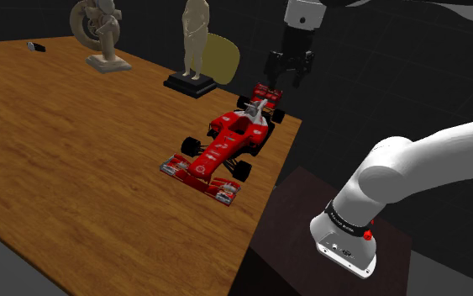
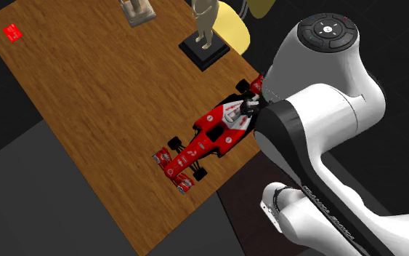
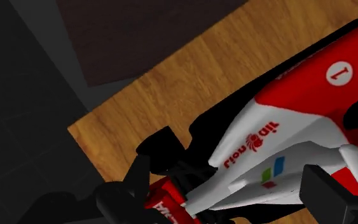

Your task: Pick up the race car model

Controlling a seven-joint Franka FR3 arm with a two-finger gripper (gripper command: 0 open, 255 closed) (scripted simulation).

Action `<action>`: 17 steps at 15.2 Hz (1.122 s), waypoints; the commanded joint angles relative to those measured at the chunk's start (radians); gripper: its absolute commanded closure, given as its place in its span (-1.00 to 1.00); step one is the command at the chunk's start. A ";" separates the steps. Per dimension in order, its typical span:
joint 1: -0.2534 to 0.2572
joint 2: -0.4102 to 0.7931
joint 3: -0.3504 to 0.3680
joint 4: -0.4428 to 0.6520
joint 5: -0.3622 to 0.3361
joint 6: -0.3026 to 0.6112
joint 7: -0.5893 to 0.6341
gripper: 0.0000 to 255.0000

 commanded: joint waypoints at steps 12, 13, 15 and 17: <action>-0.039 0.192 0.202 0.062 0.121 0.087 0.475 -1.00; -0.039 0.193 0.203 0.049 0.122 0.101 0.475 -1.00; -0.038 0.195 0.206 0.029 0.123 0.122 0.475 -1.00; -0.038 0.196 0.205 0.028 0.123 0.125 0.473 1.00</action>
